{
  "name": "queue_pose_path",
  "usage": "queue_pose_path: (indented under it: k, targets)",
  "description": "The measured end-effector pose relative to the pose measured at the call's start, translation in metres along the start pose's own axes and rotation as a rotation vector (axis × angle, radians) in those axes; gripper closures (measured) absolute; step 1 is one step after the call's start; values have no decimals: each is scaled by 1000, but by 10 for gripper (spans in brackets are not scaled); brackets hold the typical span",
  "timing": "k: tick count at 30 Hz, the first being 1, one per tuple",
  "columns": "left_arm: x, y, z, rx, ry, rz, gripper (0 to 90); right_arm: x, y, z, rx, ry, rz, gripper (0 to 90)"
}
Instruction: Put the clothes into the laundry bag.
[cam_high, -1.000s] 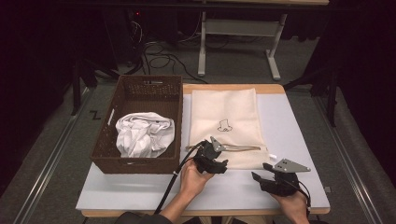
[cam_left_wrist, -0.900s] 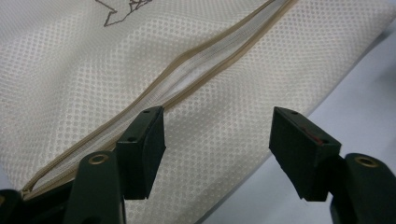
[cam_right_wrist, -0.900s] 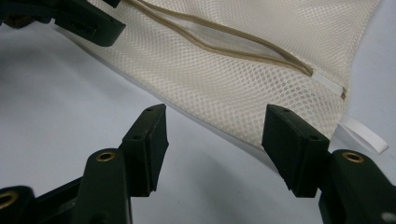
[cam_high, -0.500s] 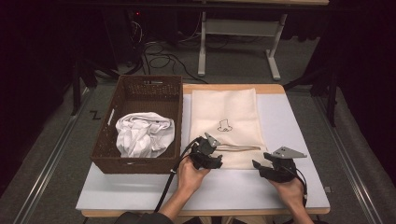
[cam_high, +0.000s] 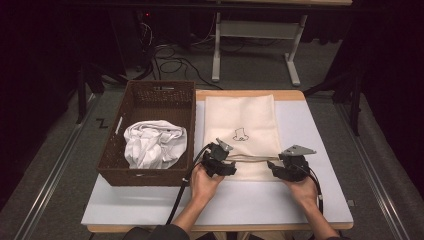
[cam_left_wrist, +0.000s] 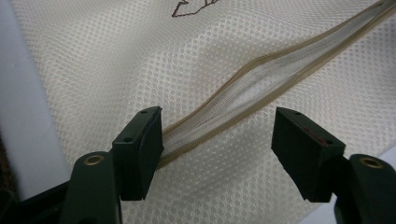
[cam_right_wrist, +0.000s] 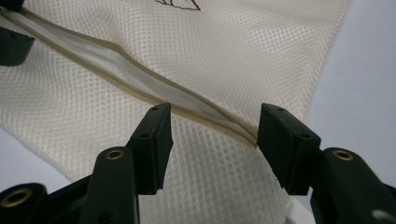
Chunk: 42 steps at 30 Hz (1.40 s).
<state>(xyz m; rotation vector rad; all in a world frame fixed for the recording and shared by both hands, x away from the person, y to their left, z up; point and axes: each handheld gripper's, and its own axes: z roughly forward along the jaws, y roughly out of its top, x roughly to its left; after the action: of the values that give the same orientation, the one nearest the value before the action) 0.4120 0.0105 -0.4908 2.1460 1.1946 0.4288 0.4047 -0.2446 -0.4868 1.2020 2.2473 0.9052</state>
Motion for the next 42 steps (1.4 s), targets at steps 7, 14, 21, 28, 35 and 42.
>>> queue_pose_path:
  k: [7, 14, 21, 28, 35, 42]
  targets:
    - [-2, 3, 8, 18, -17, 2, 345, 3, 11, 15, 30, 18, -12, 458]
    - [-3, 2, 11, 33, -11, 9, 351, 9, 18, 26, 33, 39, -36, 460]
    - [-4, 0, 12, 56, -31, 22, 401, 14, 21, 37, 62, 54, -44, 530]
    - [-2, -2, 14, 76, -57, 23, 518, 13, 20, 41, 71, 88, -46, 713]
    - [1, -3, 12, 82, -102, 3, 727, 14, 19, 43, 74, 115, -55, 882]
    - [0, -4, 9, 104, -130, 8, 800, 16, 18, 40, 76, 124, -83, 900]
